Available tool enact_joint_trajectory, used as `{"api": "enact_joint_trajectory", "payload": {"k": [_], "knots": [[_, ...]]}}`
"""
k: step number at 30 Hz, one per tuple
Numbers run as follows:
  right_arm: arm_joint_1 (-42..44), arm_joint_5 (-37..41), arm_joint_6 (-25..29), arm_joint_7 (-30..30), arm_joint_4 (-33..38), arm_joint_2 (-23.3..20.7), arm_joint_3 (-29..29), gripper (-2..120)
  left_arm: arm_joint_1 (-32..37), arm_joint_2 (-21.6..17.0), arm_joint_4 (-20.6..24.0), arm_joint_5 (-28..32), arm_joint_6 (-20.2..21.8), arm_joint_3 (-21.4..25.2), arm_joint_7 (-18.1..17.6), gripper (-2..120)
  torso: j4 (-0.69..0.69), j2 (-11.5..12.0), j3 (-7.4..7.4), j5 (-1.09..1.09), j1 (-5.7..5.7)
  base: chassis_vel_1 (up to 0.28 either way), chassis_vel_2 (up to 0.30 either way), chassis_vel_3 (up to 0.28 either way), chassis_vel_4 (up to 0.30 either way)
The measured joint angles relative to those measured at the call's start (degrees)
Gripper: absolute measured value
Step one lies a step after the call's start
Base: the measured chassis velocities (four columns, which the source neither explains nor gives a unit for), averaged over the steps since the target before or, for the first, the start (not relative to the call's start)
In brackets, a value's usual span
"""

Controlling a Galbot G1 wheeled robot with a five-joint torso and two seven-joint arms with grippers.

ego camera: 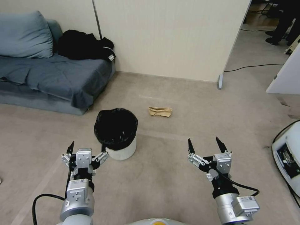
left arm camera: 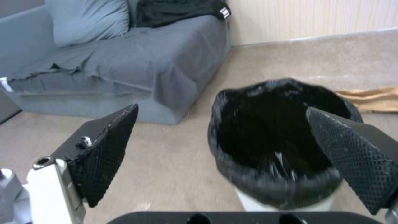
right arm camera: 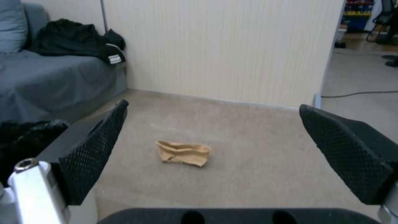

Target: Pick up the trash bin, then pick up the garbage from the floor and place it into the trash bin.

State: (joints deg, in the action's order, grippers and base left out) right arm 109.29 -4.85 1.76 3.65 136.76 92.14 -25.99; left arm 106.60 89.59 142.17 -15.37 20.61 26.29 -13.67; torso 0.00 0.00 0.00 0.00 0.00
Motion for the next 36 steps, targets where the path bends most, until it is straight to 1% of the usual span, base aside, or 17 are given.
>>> {"api": "enact_joint_trajectory", "payload": {"k": [17,23,29,32,33,35,36], "knots": [[-0.1,0.2,1.4,-0.6,-0.7,0.0,0.2,100,0.0,-0.1,-0.3,0.0,0.0,0.0,0.0,99,0.01,0.0,0.01,0.00,-0.01,-0.185,0.188,0.184,-0.185],[-0.1,0.6,3.2,-1.3,-1.1,0.0,0.4,100,0.0,-0.4,-0.3,0.1,0.0,0.0,-0.1,99,0.00,0.0,0.00,0.00,0.00,-0.021,0.039,0.028,-0.033],[-0.1,1.2,3.9,-2.4,-1.2,0.0,0.6,100,-0.6,-0.7,-0.3,0.7,0.2,0.7,-0.1,99,0.00,0.0,0.00,0.00,0.00,0.019,-0.027,-0.019,0.019],[0.0,1.3,4.2,-3.4,-1.2,0.0,0.9,100,-4.2,-1.0,-1.6,3.5,2.7,2.6,-0.5,99,0.00,0.0,0.00,0.00,0.00,0.000,0.000,0.000,0.000],[0.0,1.3,4.2,-3.4,-1.2,0.0,0.9,100,-4.2,-1.0,-1.6,3.5,2.7,2.6,-0.5,99,0.00,0.0,0.00,0.00,0.00,0.000,0.000,0.000,0.000],[0.1,1.0,4.2,-3.4,-1.2,0.0,1.0,100,-7.1,-1.3,-2.6,7.4,5.9,3.6,-1.4,98,0.00,0.0,0.00,0.01,0.00,0.000,0.000,0.000,0.000],[0.1,0.9,4.2,-3.3,-1.1,0.0,1.0,100,-7.7,-1.4,-2.9,8.6,6.8,3.7,-1.6,97,0.00,0.0,0.00,0.01,0.00,0.000,0.000,0.000,0.000]]}}
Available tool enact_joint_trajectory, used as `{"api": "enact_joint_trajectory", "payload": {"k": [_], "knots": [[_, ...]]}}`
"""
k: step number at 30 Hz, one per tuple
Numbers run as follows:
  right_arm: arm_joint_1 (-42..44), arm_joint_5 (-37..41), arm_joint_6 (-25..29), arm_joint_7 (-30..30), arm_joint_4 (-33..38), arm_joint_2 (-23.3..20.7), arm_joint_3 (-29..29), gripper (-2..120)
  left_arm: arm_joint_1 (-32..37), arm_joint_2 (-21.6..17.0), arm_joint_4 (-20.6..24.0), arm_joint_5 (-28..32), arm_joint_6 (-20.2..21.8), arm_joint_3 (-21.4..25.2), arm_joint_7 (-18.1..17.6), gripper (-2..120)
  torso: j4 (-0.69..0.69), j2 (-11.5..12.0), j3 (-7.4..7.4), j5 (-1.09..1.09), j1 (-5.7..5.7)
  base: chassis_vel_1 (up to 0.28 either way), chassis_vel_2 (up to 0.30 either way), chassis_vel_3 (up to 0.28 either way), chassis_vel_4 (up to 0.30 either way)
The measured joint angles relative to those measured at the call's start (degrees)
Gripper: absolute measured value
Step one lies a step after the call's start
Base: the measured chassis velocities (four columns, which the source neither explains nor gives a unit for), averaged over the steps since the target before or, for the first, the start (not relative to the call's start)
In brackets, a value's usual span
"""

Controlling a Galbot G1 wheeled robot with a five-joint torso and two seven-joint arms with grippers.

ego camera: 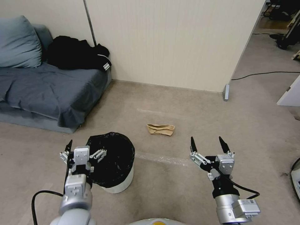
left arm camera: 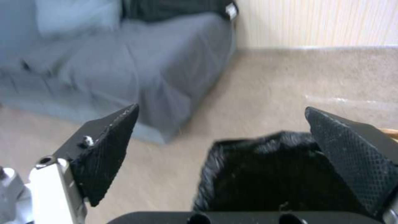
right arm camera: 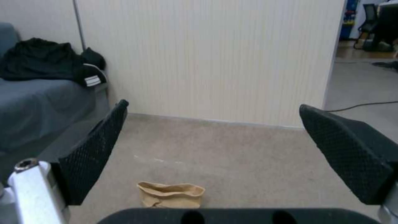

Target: Pick up the trash bin, then pick up the garbage from the floor and place it into the trash bin.

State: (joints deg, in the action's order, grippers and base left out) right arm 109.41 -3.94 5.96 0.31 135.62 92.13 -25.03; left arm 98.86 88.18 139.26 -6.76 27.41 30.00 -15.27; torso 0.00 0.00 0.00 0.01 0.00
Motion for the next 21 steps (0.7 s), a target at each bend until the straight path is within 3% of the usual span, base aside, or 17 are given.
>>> {"api": "enact_joint_trajectory", "payload": {"k": [5,9,21], "knots": [[-0.1,-0.3,0.1,0.8,0.2,0.0,-0.8,100,-5.0,-1.3,-3.4,7.9,6.1,1.5,-1.5,97,0.00,0.0,0.00,0.00,0.00,0.000,0.000,0.000,0.000],[-0.7,-0.2,0.1,1.1,0.0,0.0,-1.6,100,-7.5,-1.8,-6.7,10.1,7.9,2.0,-2.0,98,0.01,0.0,0.00,0.00,0.00,0.000,0.000,0.000,0.000],[-1.5,1.0,-0.2,1.0,-1.9,0.0,-1.8,100,-11.0,-1.1,-16.7,11.7,9.1,3.5,-3.2,97,0.00,0.0,0.00,0.00,0.00,0.000,0.000,0.000,0.000]]}}
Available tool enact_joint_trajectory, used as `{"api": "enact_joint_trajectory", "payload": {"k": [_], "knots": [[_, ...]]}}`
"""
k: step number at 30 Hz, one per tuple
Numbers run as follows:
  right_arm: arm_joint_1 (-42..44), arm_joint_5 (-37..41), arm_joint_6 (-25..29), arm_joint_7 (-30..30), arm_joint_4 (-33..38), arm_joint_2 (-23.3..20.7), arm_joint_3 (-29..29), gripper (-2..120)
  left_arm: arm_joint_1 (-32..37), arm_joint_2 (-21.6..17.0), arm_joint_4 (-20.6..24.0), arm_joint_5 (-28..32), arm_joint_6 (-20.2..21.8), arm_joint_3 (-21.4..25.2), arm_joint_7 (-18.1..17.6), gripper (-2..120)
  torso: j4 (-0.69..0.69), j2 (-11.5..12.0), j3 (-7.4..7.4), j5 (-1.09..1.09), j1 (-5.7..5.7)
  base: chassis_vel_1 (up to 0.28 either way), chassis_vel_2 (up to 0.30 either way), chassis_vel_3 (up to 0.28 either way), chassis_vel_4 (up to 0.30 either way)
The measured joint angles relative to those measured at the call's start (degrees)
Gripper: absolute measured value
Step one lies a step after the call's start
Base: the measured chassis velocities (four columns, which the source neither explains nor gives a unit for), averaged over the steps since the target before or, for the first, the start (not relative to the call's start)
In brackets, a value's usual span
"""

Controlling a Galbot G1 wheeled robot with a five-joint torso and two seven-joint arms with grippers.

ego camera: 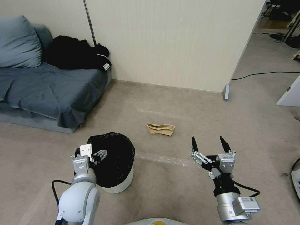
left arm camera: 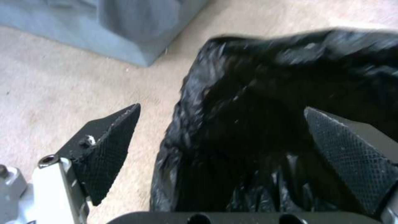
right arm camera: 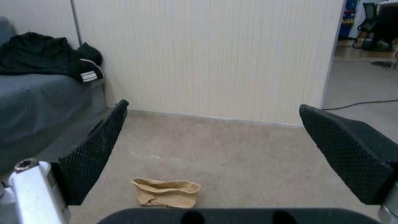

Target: Pick up the trash bin, then pick up the garbage from the floor and place it into the trash bin.

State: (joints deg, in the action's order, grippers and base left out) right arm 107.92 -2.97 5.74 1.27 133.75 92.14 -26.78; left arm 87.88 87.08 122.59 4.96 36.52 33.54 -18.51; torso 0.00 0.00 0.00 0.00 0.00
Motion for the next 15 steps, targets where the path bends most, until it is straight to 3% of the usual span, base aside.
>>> {"api": "enact_joint_trajectory", "payload": {"k": [15], "knots": [[-0.2,1.2,-0.6,0.2,-1.1,0.0,0.1,100,-2.5,0.5,-6.4,0.6,0.0,2.0,-1.8,95,0.00,0.0,0.00,0.00,0.00,0.000,0.000,0.000,0.000]]}}
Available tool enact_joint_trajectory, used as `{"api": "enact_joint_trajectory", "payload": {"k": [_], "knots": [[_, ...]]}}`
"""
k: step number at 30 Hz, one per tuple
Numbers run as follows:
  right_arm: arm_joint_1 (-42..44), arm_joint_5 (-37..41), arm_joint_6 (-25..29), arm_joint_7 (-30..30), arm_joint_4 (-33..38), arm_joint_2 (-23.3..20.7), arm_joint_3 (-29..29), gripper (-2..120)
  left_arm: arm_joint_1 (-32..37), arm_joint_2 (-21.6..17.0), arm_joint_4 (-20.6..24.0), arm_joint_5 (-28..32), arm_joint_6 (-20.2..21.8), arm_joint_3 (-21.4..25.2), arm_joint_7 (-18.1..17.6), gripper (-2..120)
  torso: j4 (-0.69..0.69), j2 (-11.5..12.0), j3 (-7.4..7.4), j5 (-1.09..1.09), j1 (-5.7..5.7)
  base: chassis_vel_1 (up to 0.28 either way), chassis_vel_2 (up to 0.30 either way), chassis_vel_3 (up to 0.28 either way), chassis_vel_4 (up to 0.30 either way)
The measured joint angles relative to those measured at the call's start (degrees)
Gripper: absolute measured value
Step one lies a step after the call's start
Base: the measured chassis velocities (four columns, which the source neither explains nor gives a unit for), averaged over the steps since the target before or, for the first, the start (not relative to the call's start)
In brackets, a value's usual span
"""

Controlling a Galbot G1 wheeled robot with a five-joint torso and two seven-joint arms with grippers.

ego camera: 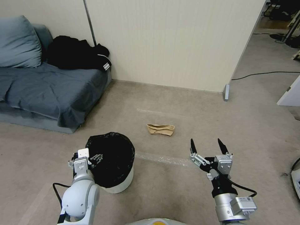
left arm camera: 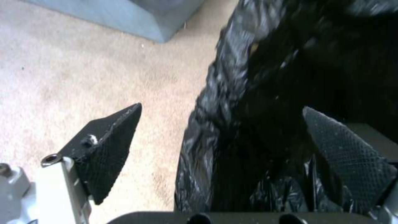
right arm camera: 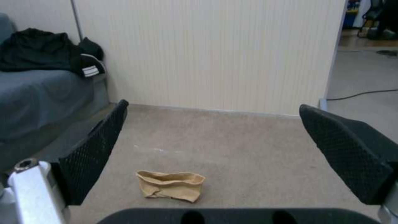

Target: Pick up the trash bin, then pick up the garbage from the floor and place it into the trash bin.

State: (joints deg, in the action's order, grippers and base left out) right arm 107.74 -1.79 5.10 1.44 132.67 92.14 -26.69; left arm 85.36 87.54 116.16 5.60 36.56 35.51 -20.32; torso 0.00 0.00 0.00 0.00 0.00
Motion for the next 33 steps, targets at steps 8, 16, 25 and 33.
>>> {"api": "enact_joint_trajectory", "payload": {"k": [8,16,25,33], "knots": [[0.0,-0.1,0.0,0.0,-0.2,0.0,0.2,100,-0.5,0.5,-2.3,2.9,0.7,0.2,-0.9,71,0.00,0.0,0.00,-0.01,0.01,0.000,0.000,0.000,0.000],[0.1,-0.7,-0.2,0.5,-0.2,0.0,0.5,100,1.0,0.6,-0.6,5.6,2.3,0.2,-2.1,38,0.00,0.0,0.00,0.00,0.00,0.000,0.000,0.000,0.000],[0.1,-0.9,-0.2,0.5,-0.4,0.0,0.8,100,1.8,0.0,0.8,6.9,3.1,2.3,-2.1,19,0.01,0.0,0.00,0.03,0.00,0.000,0.000,0.000,0.000],[0.1,-1.8,-0.4,0.1,0.0,0.0,0.9,100,2.4,0.4,1.3,6.8,2.9,2.4,-2.3,14,0.00,0.0,0.00,-0.01,0.00,0.000,0.000,0.000,0.000]]}}
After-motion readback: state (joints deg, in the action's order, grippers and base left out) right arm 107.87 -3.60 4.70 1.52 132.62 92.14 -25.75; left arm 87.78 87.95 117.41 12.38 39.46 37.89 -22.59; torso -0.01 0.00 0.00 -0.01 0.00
